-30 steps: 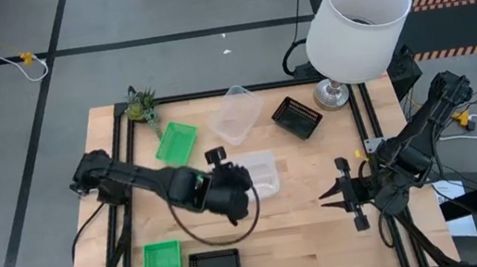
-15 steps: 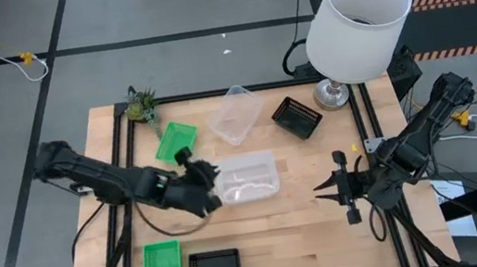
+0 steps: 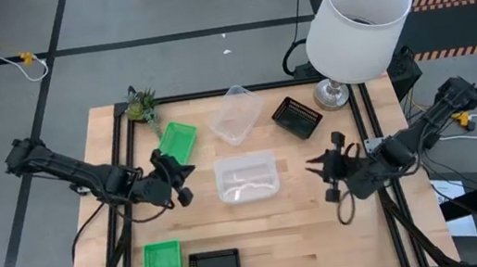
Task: Stack baskets by color
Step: Stack the top black bin on the bottom stacked black bins
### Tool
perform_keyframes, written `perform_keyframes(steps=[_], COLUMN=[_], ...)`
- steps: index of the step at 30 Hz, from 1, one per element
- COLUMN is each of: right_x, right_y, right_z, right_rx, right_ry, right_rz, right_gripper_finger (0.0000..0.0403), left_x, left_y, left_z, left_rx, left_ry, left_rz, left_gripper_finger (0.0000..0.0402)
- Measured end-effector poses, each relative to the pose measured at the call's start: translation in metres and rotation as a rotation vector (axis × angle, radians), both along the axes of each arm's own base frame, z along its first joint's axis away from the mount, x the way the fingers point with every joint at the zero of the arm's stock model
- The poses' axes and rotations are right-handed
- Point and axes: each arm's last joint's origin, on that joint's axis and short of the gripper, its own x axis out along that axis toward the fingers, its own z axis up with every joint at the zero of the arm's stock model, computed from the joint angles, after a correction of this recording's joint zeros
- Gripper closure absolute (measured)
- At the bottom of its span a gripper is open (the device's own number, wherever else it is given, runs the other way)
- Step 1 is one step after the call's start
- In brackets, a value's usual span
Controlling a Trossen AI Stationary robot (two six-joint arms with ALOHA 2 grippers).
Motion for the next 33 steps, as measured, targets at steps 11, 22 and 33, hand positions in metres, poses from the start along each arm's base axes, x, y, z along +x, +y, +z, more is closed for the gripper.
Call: perform_keyframes(steps=[11,22,33], right_x=[0.012,0.015,-0.001], right_y=[-0.053,-0.112,-0.130], right_z=[-0.071,-0.106,-0.132], right_rx=[-0.138,0.004,-0.010], right_ry=[0.168,0.126,0.180], right_rz=[-0.134,-0.115,-0.193], right_gripper_finger=[0.0325,0.0325,0.0237], left_x=[0.011,0.013,0.013], left_y=[-0.009,-0.022,-0.027], left_z=[-0.004,-0.011,-0.012], left_rx=[-0.040,-0.079,-0.108], left_ry=[-0.048,-0.045,-0.063], left_rz=[-0.028,-0.046,-0.052], left_gripper_finger=[0.0351,0.0344,0.0344])
